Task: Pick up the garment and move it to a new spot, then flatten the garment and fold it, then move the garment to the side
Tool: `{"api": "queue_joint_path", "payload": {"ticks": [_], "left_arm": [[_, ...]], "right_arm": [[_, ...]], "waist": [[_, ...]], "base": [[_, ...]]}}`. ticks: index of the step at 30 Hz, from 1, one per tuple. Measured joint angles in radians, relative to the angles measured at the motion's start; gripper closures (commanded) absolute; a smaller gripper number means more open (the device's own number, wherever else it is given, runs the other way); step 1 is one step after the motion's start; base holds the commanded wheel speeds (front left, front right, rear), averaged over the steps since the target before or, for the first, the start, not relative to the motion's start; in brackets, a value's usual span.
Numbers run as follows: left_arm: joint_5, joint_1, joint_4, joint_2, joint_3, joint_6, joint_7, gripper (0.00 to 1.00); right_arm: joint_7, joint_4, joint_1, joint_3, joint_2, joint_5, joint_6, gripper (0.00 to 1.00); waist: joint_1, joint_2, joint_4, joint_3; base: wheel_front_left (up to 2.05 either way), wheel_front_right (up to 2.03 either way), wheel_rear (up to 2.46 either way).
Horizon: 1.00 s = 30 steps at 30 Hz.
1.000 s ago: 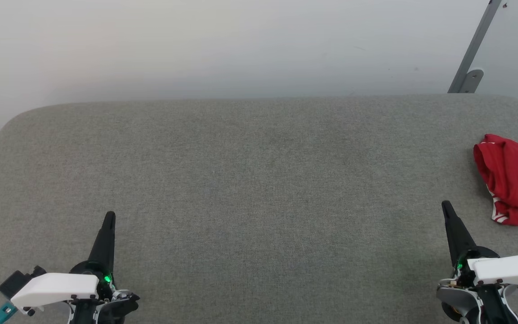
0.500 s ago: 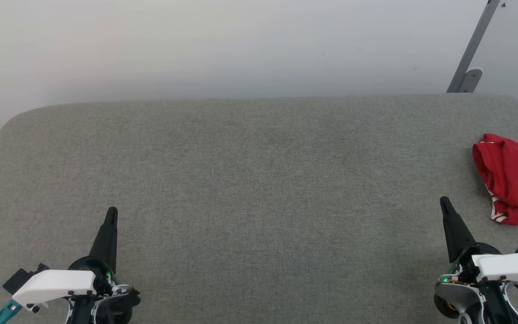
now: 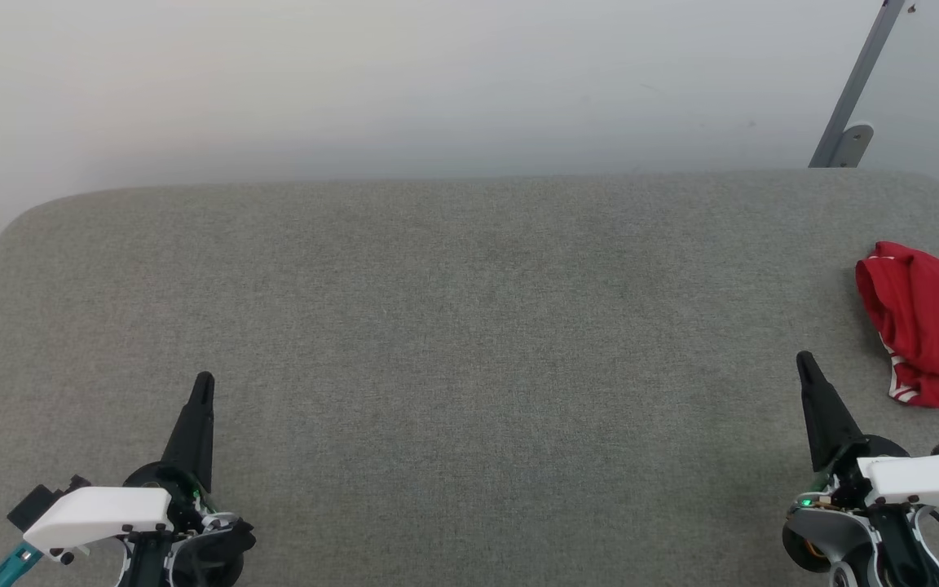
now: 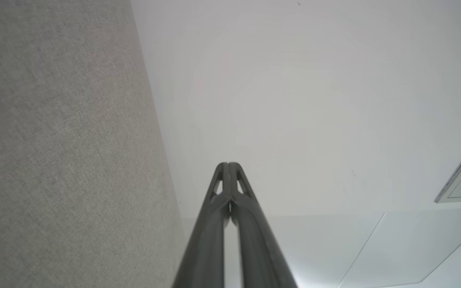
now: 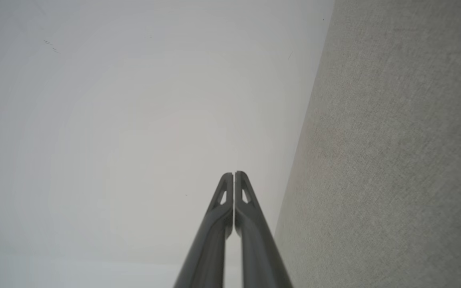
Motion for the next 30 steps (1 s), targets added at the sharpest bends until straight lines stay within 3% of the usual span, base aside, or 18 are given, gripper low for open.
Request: {"api": "queue_joint_path", "payload": {"ticks": [30], "left_arm": [[0.000, 0.000, 0.000, -0.002, 0.003, 0.000, 0.003, 1.00]], "right_arm": [[0.001, 0.000, 0.000, -0.001, 0.000, 0.000, 0.000, 1.00]], "waist": [[0.0000, 0.0000, 0.000, 0.000]], "base": [[0.00, 0.00, 0.00]]}}
